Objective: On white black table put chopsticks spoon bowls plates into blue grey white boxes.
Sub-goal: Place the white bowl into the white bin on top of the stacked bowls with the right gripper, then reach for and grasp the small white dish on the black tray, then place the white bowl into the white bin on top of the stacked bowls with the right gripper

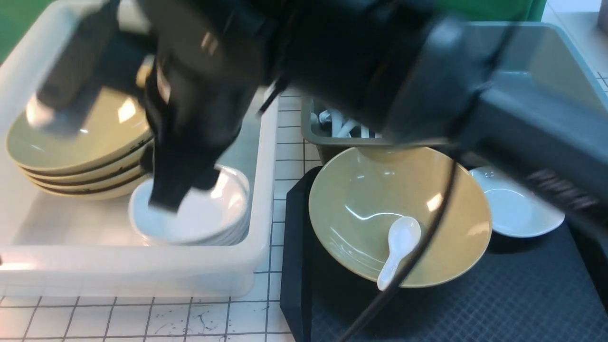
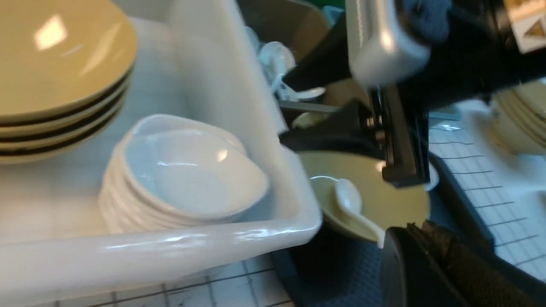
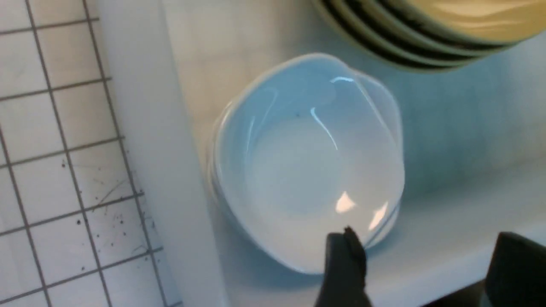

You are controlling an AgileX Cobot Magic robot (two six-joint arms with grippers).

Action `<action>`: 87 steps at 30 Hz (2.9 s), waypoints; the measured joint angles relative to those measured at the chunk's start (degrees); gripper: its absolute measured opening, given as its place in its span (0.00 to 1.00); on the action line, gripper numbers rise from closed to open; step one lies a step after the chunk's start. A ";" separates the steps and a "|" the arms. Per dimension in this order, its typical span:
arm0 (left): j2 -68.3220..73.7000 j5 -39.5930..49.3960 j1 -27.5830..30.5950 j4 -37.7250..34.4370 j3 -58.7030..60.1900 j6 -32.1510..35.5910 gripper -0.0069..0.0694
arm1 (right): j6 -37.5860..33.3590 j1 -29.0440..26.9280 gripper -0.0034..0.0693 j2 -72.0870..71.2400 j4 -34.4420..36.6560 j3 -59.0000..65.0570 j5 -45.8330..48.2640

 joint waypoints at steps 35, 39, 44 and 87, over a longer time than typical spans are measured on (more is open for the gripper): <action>16.32 -14.50 0.00 -29.27 0.00 33.34 0.09 | -9.34 -47.11 0.76 -23.97 5.25 75.45 -32.82; 16.32 -14.91 0.00 -29.31 0.00 33.94 0.09 | -10.78 -47.11 0.76 -20.85 5.55 75.45 -36.26; 16.32 -15.10 0.00 -29.48 0.00 34.12 0.09 | -13.88 -47.16 0.76 -17.51 5.55 75.45 -39.38; 15.84 -6.83 0.00 -7.54 -2.39 14.13 0.09 | -5.91 -15.61 0.12 -39.19 8.23 50.97 -12.08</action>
